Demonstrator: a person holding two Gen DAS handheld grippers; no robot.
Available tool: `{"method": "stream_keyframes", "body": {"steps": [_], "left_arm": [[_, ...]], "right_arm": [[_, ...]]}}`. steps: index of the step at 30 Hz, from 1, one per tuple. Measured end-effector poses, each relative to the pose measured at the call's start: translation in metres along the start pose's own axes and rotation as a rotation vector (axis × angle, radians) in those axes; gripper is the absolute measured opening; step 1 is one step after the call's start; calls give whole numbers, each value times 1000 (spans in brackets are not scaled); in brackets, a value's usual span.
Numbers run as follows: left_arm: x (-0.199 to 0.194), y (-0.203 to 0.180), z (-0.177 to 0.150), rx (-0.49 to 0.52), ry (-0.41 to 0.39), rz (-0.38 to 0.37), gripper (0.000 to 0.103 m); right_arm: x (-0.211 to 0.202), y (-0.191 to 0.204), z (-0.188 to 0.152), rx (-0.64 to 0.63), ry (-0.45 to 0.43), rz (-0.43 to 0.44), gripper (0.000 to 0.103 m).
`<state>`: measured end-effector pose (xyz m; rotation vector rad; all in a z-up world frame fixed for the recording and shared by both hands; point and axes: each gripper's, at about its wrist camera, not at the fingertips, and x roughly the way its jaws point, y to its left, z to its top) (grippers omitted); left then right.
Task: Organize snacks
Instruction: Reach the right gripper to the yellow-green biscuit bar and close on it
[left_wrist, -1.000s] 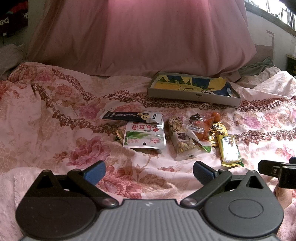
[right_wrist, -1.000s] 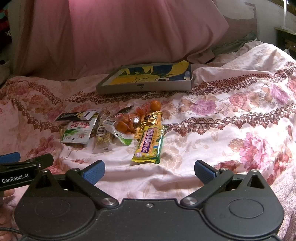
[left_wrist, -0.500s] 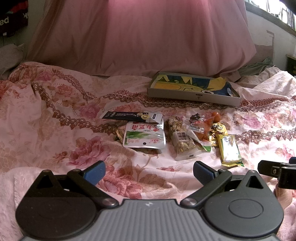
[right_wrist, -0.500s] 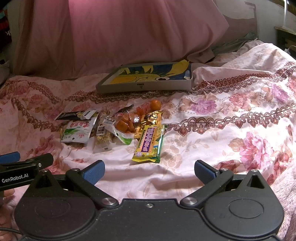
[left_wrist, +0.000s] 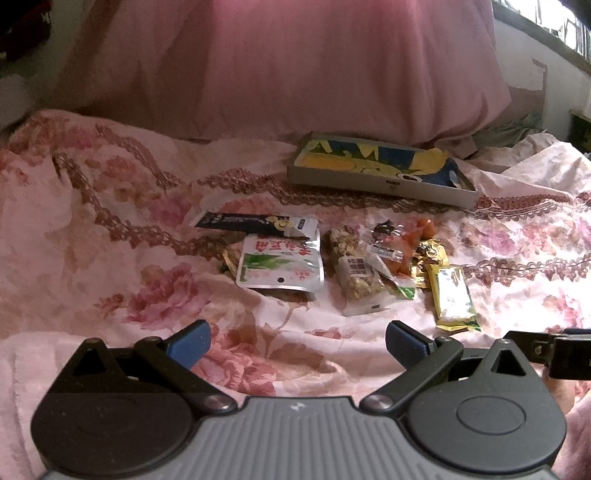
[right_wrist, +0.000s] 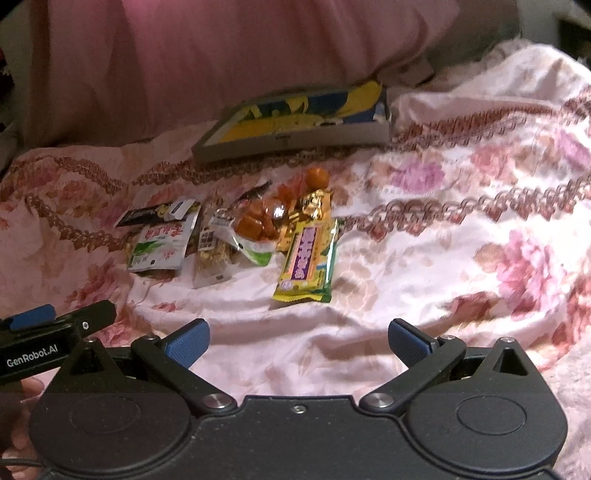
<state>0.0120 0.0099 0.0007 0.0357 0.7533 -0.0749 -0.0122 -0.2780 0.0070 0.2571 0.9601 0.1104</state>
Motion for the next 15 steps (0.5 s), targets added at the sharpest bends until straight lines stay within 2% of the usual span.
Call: {"method": "stream_keyframes", "body": {"steps": [3,6,10,15], "left_arm": [[8,2,6,-24,40,-40,103],[18,9,15,-73,100,-110,103],[30,9,24,-90,119,-133,103],[47,-3,48,-11,127,-131,103]], "right_arm": [[12,-5,5,25,95,37,103],[23,-6,9,39,168,49,103],[33,-2,15,1,193,48,103],[48,4,31,-76,204,39,103]]}}
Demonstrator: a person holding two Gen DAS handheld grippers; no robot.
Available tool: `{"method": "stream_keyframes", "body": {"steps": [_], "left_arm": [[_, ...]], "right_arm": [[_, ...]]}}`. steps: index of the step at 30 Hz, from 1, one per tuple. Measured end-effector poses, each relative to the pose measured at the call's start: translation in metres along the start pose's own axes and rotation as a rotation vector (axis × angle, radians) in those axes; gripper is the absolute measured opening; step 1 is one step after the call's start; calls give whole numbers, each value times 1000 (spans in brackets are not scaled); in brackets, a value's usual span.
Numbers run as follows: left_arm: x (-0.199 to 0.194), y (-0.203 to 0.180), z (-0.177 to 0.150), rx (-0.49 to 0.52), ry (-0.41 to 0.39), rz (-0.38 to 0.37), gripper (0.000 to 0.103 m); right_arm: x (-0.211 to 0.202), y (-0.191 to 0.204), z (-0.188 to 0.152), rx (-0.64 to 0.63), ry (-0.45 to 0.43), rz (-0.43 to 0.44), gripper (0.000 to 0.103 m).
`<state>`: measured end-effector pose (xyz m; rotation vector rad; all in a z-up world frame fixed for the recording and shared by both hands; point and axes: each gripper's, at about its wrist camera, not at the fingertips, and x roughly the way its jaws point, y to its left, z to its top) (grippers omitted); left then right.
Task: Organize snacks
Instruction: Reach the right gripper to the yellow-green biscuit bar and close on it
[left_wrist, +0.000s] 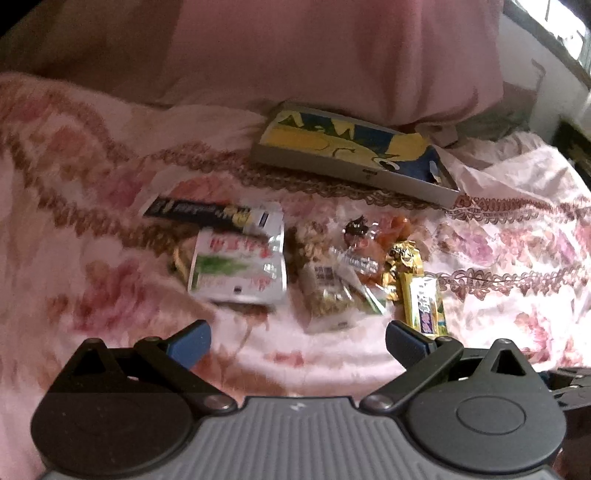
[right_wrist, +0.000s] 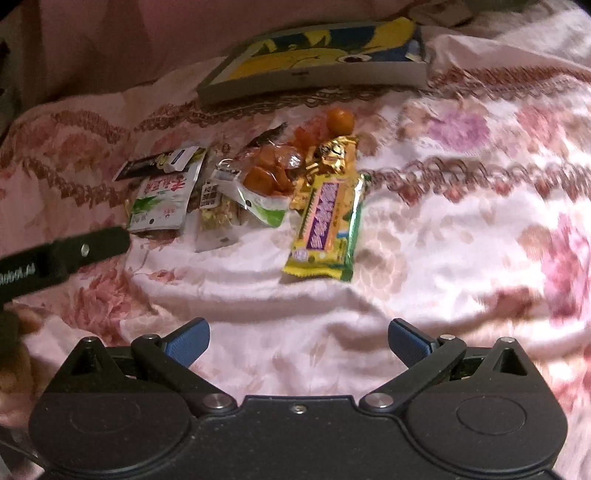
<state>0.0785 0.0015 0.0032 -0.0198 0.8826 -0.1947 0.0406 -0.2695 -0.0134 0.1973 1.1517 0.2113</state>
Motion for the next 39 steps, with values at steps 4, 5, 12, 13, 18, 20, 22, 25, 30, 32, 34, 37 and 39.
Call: {"method": "stream_keyframes", "body": {"steps": [4,5,12,13,18,20,22,25,30,32,34,37,39], "left_arm": [[14,-12,22,106,2,7,103],[19,-14,27,120,12,0,103],[55,-27,58,211,42,-18,103],[62,-31,62,228,41,-19,103],[91,-49,77,305,56,-62,103],[102,-55,80,345,61,-89,103],[111,-61,81,398,50,-114,103],[123,-68,79,472,21,-137,102],[141,-70,73,530,31,-159,98],[146,-68,74,516,38,-184,95],[151,-64,75,495,58,-216,91],[158,-59,77,457,83,-248,80],[160,-57,78,448,88,-256,76]], "right_arm": [[5,2,20,-85,-35,-52,102],[5,1,25,-110,-42,-64,102],[15,-4,53,-220,-66,-103,102],[17,-5,54,-228,-77,-105,102],[32,-6,56,-231,-103,-74,102],[38,-5,56,-236,-102,-69,102],[41,-4,57,-241,-123,-83,102],[43,-3,57,-252,-137,-89,102],[53,-6,60,-221,-127,-110,98],[58,-7,60,-205,-124,-109,96],[63,-6,62,-196,-109,-110,92],[70,-5,62,-184,-85,-107,88],[73,-4,62,-179,-78,-108,86]]}}
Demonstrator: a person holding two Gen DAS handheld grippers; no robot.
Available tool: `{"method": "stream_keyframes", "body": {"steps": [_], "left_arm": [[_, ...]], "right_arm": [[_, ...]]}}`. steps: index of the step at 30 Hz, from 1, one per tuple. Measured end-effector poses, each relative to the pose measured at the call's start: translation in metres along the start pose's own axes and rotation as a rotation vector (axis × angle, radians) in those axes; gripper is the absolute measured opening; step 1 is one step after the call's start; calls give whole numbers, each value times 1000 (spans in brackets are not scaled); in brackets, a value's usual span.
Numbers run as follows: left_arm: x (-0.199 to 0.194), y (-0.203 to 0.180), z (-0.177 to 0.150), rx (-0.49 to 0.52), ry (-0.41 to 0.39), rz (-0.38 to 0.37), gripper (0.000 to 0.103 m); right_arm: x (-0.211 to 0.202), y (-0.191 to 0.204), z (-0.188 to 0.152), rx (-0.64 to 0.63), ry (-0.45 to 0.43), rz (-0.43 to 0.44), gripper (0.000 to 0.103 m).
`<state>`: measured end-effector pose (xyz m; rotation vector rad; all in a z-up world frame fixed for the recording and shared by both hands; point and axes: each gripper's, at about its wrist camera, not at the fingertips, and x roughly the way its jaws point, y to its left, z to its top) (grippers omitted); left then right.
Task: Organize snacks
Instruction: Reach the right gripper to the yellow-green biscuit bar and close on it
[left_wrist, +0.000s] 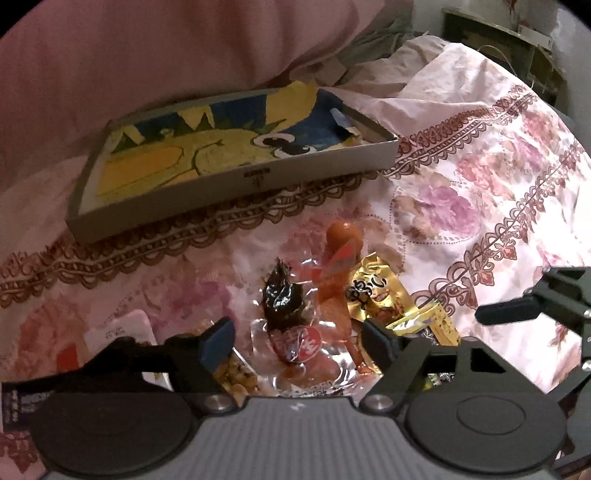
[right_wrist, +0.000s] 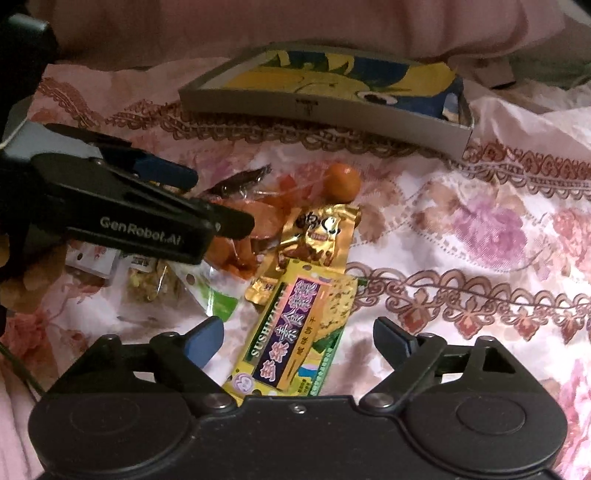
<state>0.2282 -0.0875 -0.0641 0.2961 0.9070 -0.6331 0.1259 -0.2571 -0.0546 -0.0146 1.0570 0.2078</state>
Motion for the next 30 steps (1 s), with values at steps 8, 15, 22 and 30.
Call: {"method": "stream_keyframes", "body": {"steps": [8,15,22,30], "left_arm": [[3,4,1,-40,35,-7,59],[5,4,0,-77,70,-1,57],[-2,4,-2,-134,93,-12,55],[-15,-6,-12,-170,106,-37,54]], "right_arm": [[8,-2,-4,17,47,-10,80],[8,-1,-4,7,31,-20,68],[6,-9,-2,52,17,-18,59],[1,-8,-1,50,-13,-22,58]]}}
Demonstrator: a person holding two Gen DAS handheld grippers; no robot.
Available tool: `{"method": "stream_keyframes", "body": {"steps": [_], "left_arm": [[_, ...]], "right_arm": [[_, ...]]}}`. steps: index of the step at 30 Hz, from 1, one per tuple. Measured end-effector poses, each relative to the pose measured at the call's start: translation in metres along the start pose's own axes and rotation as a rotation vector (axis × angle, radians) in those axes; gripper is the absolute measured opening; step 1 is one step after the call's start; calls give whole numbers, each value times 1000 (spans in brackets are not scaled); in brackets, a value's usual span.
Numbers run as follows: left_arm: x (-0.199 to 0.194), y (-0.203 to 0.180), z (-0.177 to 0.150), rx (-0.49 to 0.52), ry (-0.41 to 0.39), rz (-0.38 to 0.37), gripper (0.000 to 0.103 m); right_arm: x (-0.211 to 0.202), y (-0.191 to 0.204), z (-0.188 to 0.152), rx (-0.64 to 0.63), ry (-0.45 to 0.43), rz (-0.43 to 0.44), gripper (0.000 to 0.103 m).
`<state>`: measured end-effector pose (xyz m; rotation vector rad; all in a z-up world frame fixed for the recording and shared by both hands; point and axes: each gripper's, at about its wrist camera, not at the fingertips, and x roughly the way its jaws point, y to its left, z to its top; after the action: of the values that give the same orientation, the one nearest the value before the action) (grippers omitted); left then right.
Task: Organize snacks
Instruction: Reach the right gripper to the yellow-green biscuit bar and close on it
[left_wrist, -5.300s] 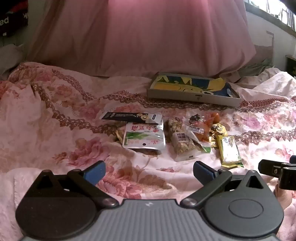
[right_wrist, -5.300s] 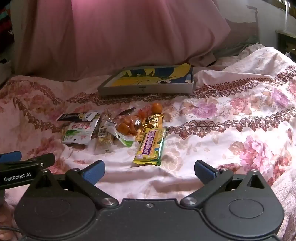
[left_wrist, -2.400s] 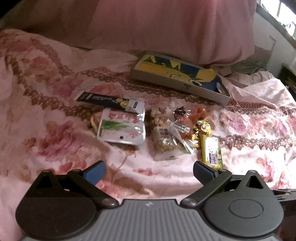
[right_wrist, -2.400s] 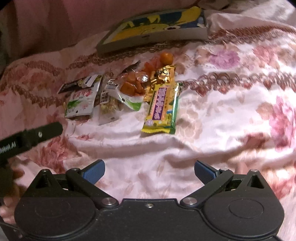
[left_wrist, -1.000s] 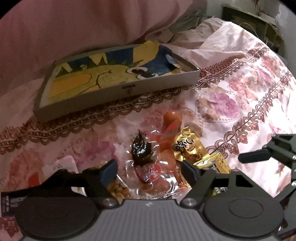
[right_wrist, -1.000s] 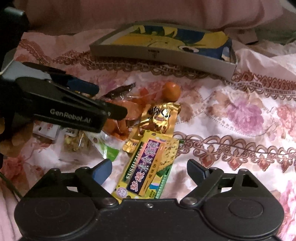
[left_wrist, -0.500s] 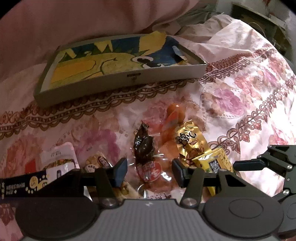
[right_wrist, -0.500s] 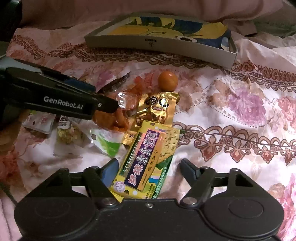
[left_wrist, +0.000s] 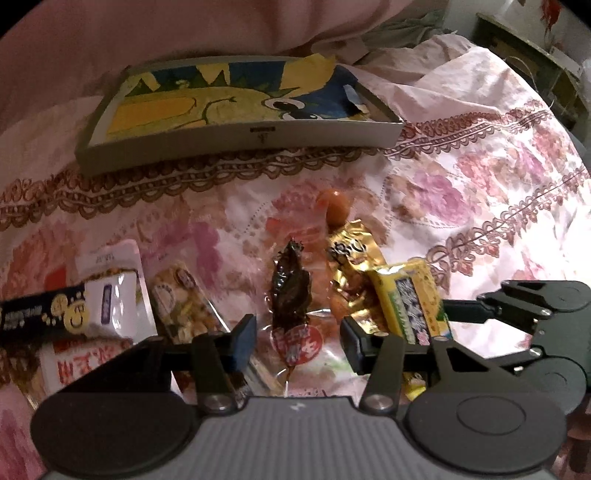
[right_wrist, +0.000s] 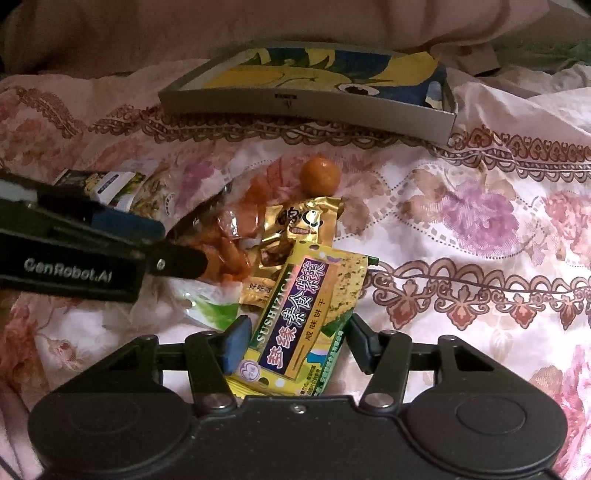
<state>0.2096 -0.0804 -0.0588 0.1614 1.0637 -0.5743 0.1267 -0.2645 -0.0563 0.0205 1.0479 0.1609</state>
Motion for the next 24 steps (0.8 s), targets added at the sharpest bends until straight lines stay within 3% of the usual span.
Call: {"method": "stream_keyframes", "body": {"steps": [9,17,24], "left_arm": [[-5,16,-2,-144,10,-84,53],[-10,41,-6,-336,21,-208,53],[-19,54,-7,-412,-23,-239,52]], "right_arm": [[-8,1,0,-13,-48,-12,57],[-15,5,0,-42,-102,-11,55],[-17,6,0,-47,-119,-3,54]]}}
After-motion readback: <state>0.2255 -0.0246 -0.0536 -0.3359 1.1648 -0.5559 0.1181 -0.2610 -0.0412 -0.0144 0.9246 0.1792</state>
